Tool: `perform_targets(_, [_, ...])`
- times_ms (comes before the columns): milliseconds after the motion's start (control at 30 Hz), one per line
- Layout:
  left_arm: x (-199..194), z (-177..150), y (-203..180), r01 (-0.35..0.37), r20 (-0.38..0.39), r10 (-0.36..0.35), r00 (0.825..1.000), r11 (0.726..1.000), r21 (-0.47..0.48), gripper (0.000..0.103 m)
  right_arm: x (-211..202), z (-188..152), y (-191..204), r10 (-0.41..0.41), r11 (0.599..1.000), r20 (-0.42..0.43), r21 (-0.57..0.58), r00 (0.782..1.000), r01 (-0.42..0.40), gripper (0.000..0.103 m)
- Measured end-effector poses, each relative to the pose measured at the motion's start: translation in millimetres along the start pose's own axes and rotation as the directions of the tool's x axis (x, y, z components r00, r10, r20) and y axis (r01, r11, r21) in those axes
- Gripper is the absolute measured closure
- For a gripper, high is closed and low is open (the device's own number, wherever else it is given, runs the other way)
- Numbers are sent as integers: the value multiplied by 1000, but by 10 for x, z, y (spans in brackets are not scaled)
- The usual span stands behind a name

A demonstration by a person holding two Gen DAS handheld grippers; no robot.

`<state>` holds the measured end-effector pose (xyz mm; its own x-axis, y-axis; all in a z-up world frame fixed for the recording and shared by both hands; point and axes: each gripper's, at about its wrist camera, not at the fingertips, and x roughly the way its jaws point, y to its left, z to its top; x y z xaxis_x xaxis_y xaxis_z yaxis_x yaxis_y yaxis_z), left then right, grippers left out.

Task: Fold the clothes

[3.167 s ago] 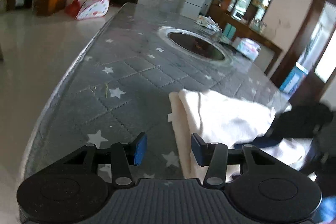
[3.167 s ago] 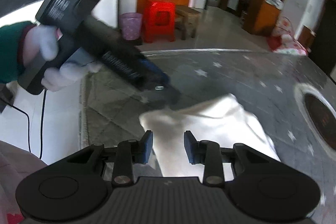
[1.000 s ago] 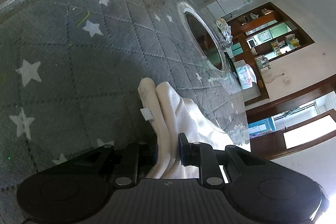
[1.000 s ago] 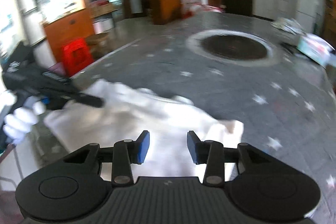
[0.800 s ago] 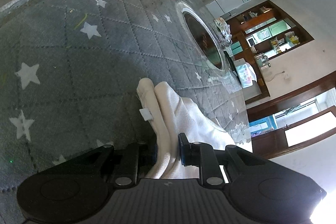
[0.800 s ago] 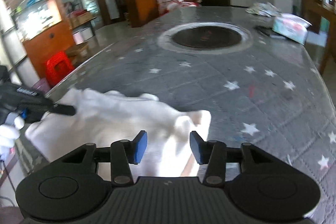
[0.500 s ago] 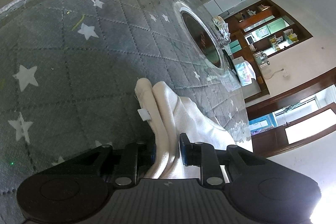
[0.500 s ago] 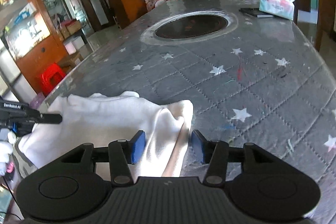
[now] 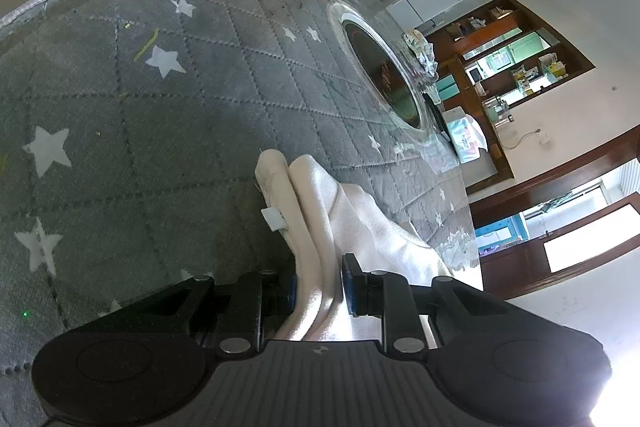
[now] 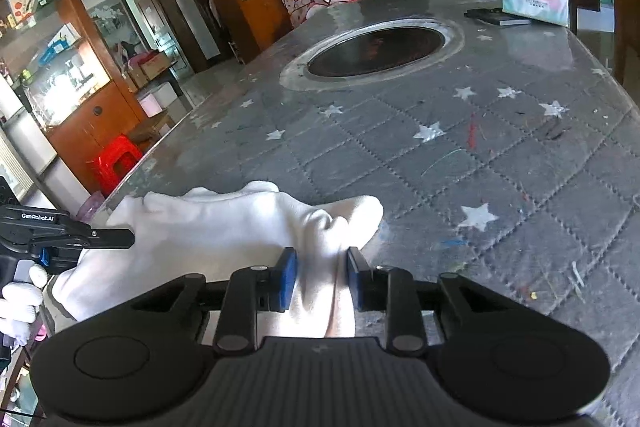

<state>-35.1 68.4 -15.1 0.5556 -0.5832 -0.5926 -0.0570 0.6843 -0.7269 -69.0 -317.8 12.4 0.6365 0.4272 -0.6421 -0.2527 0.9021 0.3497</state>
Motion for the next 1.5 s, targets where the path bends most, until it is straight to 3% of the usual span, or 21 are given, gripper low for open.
perform_targets(67, [1, -4, -7, -2, 1, 2, 1000, 1000, 5, 79, 13, -7, 5, 2, 1000, 5, -2, 1000, -2, 76])
perform_targets(133, [0, -11, -25, -8, 3, 8, 1000, 1000, 17, 79, 28, -10, 27, 7, 1000, 6, -3, 1000, -7, 85])
perform_targets(233, [-6, -27, -89, -31, 5, 30, 1000, 998, 59, 82, 21, -8, 75, 9, 1000, 14, -6, 1000, -9, 90])
perform_targets(400, [-29, -37, -214, -56, 8, 55, 998, 991, 120, 84, -135, 20, 131, 4, 1000, 62, -14, 998, -3, 91])
perform_targets(933, [-9, -107, -687, 23, -1, -24, 1000, 968, 252, 87, -685, 100, 240, -51, 996, 190, -62, 980, 64, 93])
perform_targets(1267, [213, -153, -654, 3, -54, 10, 998, 969, 247, 87, -577, -70, -48, -114, 993, 106, 23, 988, 112, 93])
perform_targets(1500, [269, -159, -530, -17, -71, 34, 997, 974, 226, 87, -450, -199, -306, -113, 988, 66, 110, 991, 106, 80])
